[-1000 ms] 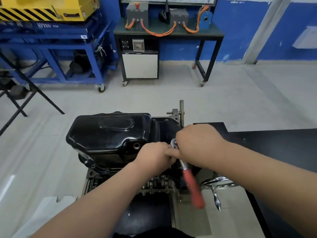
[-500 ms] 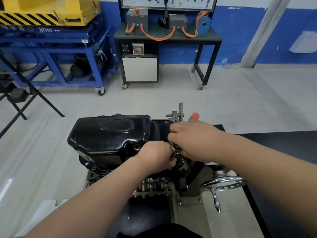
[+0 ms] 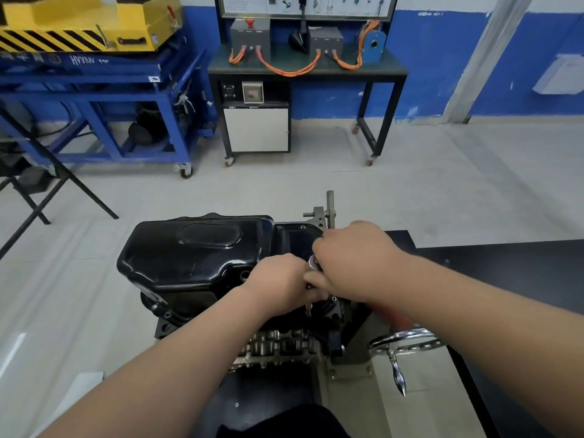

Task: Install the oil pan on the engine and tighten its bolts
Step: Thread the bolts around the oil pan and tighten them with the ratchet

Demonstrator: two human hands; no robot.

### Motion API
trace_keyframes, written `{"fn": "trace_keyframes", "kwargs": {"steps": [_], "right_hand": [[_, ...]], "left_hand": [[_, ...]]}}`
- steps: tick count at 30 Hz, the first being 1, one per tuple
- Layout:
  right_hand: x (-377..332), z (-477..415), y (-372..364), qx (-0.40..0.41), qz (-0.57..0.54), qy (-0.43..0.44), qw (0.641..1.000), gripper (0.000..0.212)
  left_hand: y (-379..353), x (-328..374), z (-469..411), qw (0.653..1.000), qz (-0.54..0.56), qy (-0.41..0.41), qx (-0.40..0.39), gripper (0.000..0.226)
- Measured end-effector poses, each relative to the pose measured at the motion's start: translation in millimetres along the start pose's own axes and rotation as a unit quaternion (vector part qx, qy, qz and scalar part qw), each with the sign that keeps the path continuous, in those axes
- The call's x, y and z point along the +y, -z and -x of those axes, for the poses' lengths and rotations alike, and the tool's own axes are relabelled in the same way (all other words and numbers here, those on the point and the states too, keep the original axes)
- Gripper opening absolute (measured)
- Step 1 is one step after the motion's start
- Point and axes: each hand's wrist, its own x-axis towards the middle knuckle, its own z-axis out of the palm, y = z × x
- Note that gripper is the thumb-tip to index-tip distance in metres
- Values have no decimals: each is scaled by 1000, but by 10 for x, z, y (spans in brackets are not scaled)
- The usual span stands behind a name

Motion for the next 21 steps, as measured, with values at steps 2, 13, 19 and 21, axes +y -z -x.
{"fn": "trace_keyframes", "kwargs": {"steps": [2,13,19,21], "right_hand": [[-50,-11,-32,-35,-39,-82,995,47],[-17,-16,-22,-38,-68,-72,994,46],[102,-46,32,-10,-18,99,995,22],[92,-19,12,8,5,71,997,24]], "left_hand": [[3,0,-7,1000,6,11,-12,32],[-1,-49,-23,1000,-1,-18,-19,31],[-24,-41,-1,999,-3,-48,13,18],[-16,-59,-6,999,10,-43,19,28]]}}
